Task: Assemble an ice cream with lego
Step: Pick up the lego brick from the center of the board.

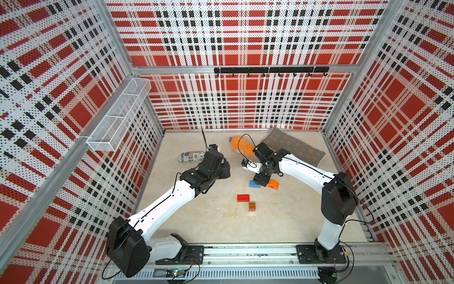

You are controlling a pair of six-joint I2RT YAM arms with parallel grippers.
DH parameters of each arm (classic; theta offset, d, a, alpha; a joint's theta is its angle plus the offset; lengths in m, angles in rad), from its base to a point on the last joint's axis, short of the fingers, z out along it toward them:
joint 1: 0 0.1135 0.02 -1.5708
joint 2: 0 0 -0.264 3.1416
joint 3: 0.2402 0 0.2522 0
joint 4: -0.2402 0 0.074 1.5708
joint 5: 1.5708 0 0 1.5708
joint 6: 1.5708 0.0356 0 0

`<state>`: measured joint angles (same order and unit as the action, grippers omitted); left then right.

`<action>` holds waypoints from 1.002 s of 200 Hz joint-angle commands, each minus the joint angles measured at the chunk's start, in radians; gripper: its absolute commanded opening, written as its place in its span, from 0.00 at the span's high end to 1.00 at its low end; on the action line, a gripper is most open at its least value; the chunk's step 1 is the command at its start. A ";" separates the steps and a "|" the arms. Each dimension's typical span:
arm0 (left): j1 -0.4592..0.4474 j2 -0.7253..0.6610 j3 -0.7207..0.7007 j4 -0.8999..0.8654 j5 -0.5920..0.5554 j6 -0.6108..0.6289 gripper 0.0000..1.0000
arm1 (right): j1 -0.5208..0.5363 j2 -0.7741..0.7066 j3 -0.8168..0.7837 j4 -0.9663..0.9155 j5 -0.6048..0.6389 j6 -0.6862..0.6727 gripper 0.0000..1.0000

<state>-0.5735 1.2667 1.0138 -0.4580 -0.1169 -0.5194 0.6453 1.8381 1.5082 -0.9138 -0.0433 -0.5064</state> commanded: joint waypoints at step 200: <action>0.095 -0.103 -0.084 0.164 0.226 0.094 0.45 | 0.030 0.261 0.077 0.016 0.030 -0.107 0.33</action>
<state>-0.4820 1.1881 0.9447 -0.3138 0.1184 -0.4400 0.6685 2.0769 1.5932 -0.9218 -0.0456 -0.6296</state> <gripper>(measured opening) 0.554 0.678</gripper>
